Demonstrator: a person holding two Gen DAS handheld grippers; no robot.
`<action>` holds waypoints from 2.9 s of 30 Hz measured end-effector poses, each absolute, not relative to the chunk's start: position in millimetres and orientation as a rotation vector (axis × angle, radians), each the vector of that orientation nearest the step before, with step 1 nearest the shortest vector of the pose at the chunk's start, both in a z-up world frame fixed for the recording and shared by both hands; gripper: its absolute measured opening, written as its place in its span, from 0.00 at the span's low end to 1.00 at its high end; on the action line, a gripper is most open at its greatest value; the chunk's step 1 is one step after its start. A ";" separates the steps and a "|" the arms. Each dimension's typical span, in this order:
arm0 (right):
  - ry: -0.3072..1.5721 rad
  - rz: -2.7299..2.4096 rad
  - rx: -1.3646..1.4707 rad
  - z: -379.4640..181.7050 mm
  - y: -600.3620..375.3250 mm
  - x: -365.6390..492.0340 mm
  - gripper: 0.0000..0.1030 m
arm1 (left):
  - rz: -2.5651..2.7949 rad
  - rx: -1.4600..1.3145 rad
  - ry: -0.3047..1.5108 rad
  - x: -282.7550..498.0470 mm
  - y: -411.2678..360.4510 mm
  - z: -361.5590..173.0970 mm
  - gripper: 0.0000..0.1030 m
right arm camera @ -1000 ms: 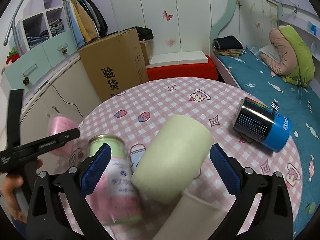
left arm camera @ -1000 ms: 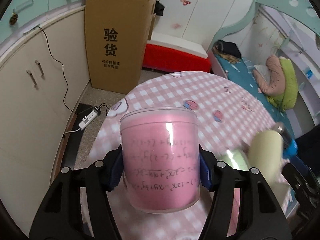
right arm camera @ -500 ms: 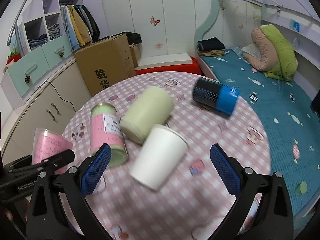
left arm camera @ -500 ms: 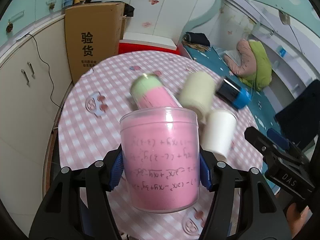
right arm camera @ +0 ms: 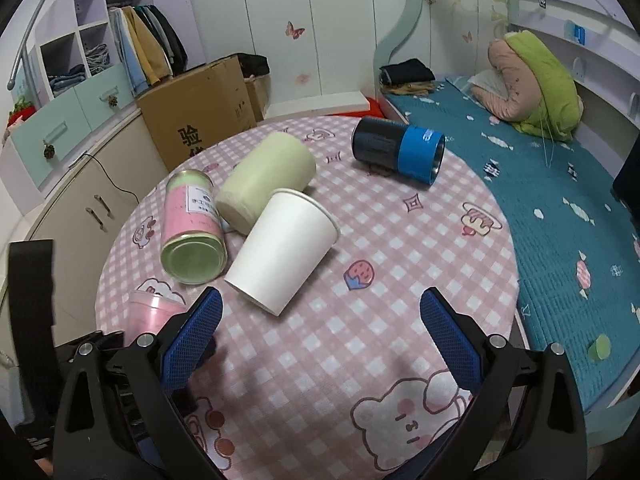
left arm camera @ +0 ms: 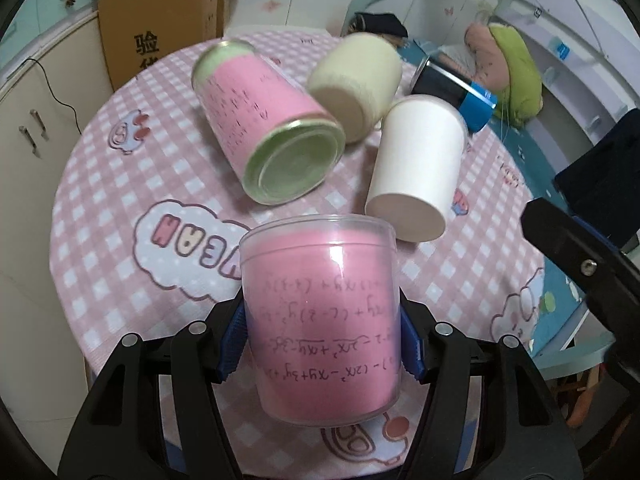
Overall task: Flip cup upright
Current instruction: 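Grasp the pink cup with the right tool while the left tool releases it, then rotate the pink cup upright with the right tool and lower it onto the table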
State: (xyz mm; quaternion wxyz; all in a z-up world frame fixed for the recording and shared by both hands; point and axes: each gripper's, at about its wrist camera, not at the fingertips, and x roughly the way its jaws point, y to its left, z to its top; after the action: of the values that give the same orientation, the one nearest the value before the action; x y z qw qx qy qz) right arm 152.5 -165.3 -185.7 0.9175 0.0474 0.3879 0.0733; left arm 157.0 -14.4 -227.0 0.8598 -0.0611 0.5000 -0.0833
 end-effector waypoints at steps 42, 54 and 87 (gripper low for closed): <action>1.073 0.290 0.226 -235.5 -70.2 184.2 0.73 | -0.001 -0.214 0.960 120.0 145.0 -208.5 0.89; 0.982 0.296 0.128 -211.7 -65.7 170.3 0.62 | -0.030 -0.215 0.971 122.4 138.3 -212.5 0.89; 0.732 0.263 0.041 -152.4 -85.3 109.8 0.83 | -0.043 -0.140 0.849 79.9 92.7 -160.2 0.89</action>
State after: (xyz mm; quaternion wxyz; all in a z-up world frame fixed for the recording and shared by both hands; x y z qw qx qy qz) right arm 109.8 -85.2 -152.4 0.9251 0.0202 0.3568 0.1283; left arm 79.9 92.7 -160.2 0.9088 -0.0677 0.4113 -0.0208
